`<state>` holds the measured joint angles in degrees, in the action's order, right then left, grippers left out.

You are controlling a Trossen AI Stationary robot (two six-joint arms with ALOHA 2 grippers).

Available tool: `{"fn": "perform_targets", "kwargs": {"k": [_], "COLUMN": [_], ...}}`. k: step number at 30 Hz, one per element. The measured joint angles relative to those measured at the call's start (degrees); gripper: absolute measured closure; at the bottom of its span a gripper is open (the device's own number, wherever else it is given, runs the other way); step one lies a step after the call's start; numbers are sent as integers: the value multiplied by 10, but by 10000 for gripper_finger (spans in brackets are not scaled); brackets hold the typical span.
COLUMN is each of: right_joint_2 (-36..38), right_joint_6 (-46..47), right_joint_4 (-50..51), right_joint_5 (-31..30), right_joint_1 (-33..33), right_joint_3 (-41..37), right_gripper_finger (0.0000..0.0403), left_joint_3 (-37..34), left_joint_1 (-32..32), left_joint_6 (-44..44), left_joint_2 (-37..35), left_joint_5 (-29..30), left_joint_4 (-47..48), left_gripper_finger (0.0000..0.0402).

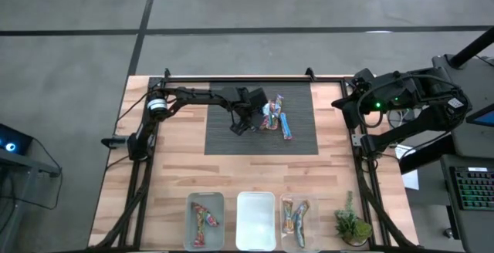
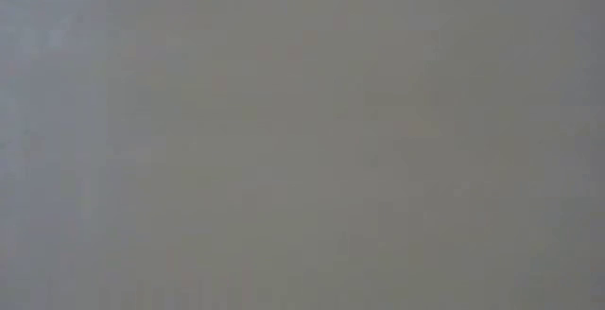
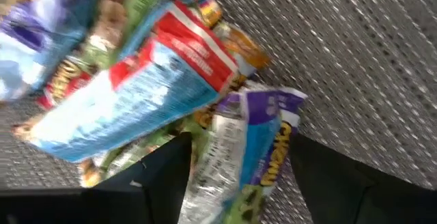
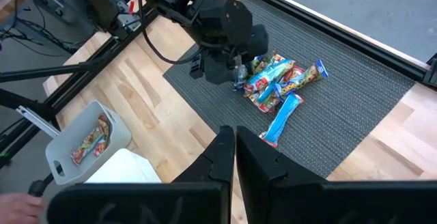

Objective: Pick and place Granola Bars by type
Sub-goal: Put the middle blue granola bar into the white bin

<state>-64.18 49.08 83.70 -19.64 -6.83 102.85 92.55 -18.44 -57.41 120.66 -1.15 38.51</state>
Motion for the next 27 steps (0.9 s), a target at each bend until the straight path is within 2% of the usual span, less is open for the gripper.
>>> {"fn": "perform_targets", "kwargs": {"k": [15,27], "right_joint_2": [0,0], "right_joint_6": [5,5], "right_joint_4": [0,0], "right_joint_5": [0,0], "right_joint_1": [0,0], "right_joint_3": [0,-15], "right_gripper_finger": [394,394], "left_joint_3": [7,7], "left_joint_1": [0,0], "left_joint_6": [0,1], "left_joint_2": [0,0], "left_joint_5": [0,0], "left_joint_4": [-8,7], "left_gripper_finger": [178,238]}}
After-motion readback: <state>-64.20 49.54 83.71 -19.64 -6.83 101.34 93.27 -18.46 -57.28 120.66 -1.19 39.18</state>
